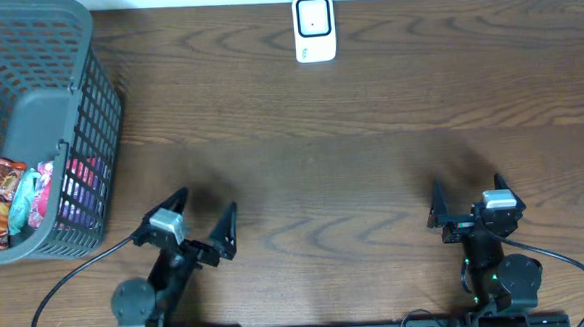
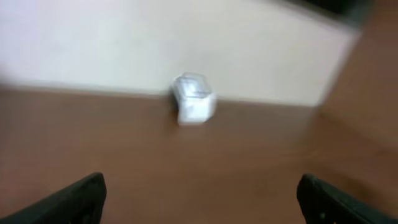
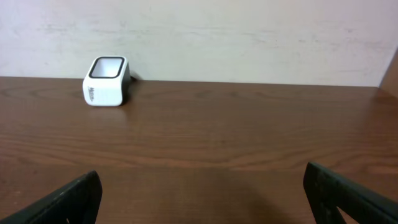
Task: Scan the item barcode
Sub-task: 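Move the left gripper up and over into the grey basket, then grasp the purple-red floral snack bag in the basket with the left gripper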
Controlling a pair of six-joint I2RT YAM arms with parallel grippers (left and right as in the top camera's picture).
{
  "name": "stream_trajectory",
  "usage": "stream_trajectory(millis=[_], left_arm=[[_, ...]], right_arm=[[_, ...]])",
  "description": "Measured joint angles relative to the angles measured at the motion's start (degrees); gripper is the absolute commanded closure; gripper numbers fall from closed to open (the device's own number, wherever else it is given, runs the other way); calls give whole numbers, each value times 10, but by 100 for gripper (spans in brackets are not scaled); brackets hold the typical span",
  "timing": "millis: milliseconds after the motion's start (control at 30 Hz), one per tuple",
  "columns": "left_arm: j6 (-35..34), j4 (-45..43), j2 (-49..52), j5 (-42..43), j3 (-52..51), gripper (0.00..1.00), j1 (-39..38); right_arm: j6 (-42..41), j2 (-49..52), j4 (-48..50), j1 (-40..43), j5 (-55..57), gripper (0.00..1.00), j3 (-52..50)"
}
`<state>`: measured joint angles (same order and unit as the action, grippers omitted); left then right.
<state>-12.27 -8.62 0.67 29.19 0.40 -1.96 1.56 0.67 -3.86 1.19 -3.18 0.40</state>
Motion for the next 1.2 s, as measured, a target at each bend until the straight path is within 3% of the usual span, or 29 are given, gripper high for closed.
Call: stream_trajectory(millis=[133,267,333,467,567,733,867,1033,1200], left_arm=[[-31,-140,0,48,3,2,0],[-46,-153,9,34,63,2,0],[-39,-103,28,13,126,2,0],[-6,132,121,-39,300,2,0],[22,253,210,-24,400,2,0],[55,256,305,-1,472,2,0],[63,306,385,-82,568,3,0],[64,514,564,-176,831,3,25],[99,719,763,-179,1103,2,83]], right_arm=[[0,0,0,0,0,1,0],[0,0,0,0,0,1,0],[0,0,0,0,0,1,0],[0,0,0,0,0,1,0],[0,0,0,0,0,1,0],[0,0,-1,0,0,1,0],[0,0,0,0,0,1,0],[1,0,0,0,0,1,0],[2,0,0,0,0,1,0]])
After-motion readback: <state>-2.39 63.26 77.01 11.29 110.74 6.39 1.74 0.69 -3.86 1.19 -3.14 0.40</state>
